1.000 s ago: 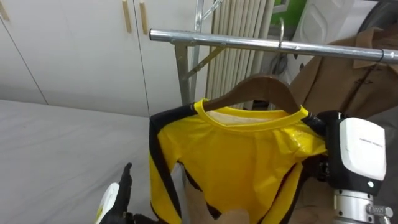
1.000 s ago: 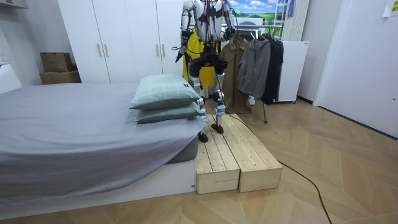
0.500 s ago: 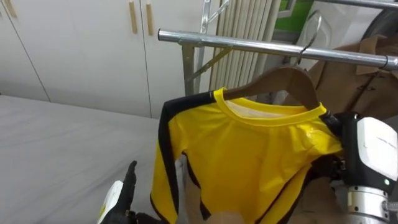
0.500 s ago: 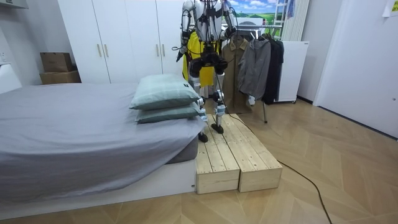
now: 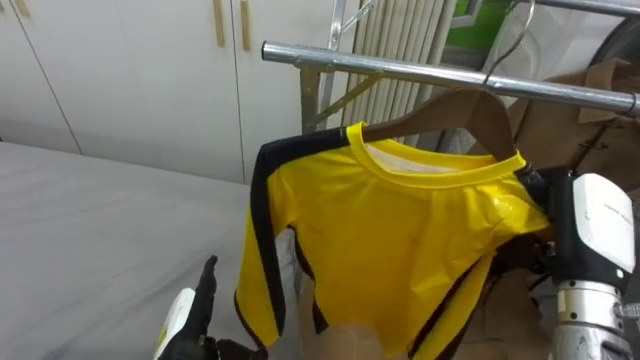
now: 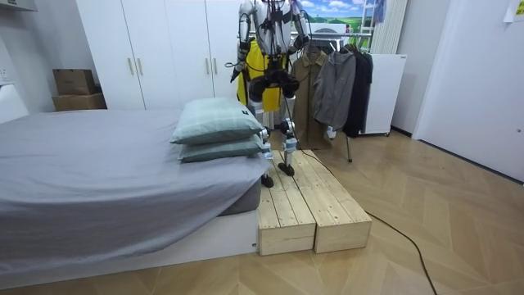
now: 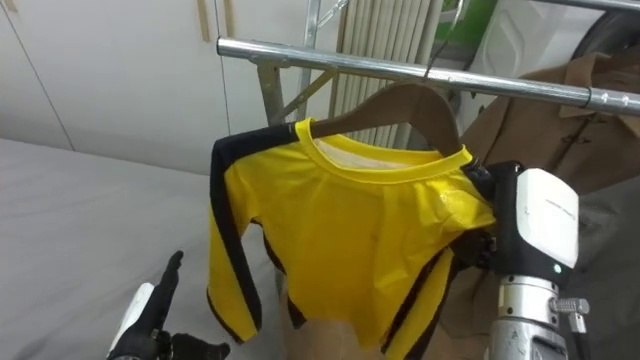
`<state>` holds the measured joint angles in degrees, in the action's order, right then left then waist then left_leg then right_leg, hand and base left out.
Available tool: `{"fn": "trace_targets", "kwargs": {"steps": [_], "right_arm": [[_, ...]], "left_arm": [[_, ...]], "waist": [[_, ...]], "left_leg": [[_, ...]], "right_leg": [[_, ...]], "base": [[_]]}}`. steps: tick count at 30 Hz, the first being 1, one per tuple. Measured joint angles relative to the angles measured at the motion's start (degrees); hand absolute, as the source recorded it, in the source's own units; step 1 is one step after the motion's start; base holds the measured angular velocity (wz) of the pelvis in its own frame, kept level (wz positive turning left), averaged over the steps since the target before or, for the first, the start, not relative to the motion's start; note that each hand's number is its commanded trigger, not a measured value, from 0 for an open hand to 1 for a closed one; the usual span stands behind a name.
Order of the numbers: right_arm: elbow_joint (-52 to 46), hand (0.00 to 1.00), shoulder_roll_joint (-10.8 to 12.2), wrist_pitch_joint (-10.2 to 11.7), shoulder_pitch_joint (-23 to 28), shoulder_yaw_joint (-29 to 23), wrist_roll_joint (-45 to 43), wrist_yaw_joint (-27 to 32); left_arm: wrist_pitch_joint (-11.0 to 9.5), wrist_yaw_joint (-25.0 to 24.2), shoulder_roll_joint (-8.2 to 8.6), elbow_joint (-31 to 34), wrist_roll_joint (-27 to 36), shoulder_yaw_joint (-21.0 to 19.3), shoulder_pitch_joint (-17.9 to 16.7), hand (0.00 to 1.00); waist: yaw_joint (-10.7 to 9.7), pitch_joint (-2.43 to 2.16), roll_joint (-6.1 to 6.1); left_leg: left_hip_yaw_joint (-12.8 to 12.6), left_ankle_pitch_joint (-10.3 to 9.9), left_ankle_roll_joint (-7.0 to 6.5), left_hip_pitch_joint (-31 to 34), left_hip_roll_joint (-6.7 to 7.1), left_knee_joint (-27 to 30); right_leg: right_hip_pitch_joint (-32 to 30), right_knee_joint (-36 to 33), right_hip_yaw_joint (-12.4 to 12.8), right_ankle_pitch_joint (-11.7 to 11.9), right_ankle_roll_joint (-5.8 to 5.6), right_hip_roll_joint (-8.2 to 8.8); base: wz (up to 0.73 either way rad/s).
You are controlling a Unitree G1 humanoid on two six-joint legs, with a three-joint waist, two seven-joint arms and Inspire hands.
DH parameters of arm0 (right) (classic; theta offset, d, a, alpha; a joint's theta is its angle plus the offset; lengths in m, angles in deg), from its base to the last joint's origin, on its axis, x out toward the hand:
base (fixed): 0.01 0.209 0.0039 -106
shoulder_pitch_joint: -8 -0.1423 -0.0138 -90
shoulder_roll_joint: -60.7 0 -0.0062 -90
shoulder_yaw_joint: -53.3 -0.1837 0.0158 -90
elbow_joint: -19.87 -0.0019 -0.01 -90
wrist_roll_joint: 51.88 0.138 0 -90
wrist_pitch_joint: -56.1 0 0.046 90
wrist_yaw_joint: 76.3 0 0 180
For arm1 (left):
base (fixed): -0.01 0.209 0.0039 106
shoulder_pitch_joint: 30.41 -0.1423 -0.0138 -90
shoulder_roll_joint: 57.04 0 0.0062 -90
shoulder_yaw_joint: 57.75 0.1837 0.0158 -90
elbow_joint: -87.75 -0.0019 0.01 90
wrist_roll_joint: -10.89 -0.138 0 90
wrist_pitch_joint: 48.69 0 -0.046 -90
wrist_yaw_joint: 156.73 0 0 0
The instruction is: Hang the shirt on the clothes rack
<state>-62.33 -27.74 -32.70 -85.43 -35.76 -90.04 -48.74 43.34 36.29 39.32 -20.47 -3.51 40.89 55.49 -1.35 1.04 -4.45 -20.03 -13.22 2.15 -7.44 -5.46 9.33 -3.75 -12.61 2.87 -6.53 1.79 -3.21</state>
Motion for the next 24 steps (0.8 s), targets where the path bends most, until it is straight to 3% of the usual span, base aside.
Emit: {"fn": "trace_targets", "kwargs": {"steps": [11, 24], "right_arm": [[2.6, 1.0, -2.3, -0.2, -3.7, -0.2, 6.9, -1.0], [7.9, 1.0, -3.2, -1.2, -6.3, -2.8, 13.1, -5.4]], "left_arm": [[0.1, -0.1, -0.07, -0.4, -0.5, -0.6, 0.0, 0.0], [0.1, 0.0, 0.01, -0.3, -2.1, -1.8, -0.1, 0.0]], "waist": [[0.1, -0.04, -0.03], [0.2, -0.28, -0.54]], "left_leg": [[1.6, 0.0, 0.0, 0.9, -0.17, -0.1], [3.0, 0.0, 0.0, 0.8, -0.16, -0.1]], "right_leg": [[-0.1, 0.6, -1.5, 0.0, 0.0, 0.08], [0.7, 0.9, -2.9, 0.0, 0.0, 0.4]], "base": [[0.05], [0.05]]}}
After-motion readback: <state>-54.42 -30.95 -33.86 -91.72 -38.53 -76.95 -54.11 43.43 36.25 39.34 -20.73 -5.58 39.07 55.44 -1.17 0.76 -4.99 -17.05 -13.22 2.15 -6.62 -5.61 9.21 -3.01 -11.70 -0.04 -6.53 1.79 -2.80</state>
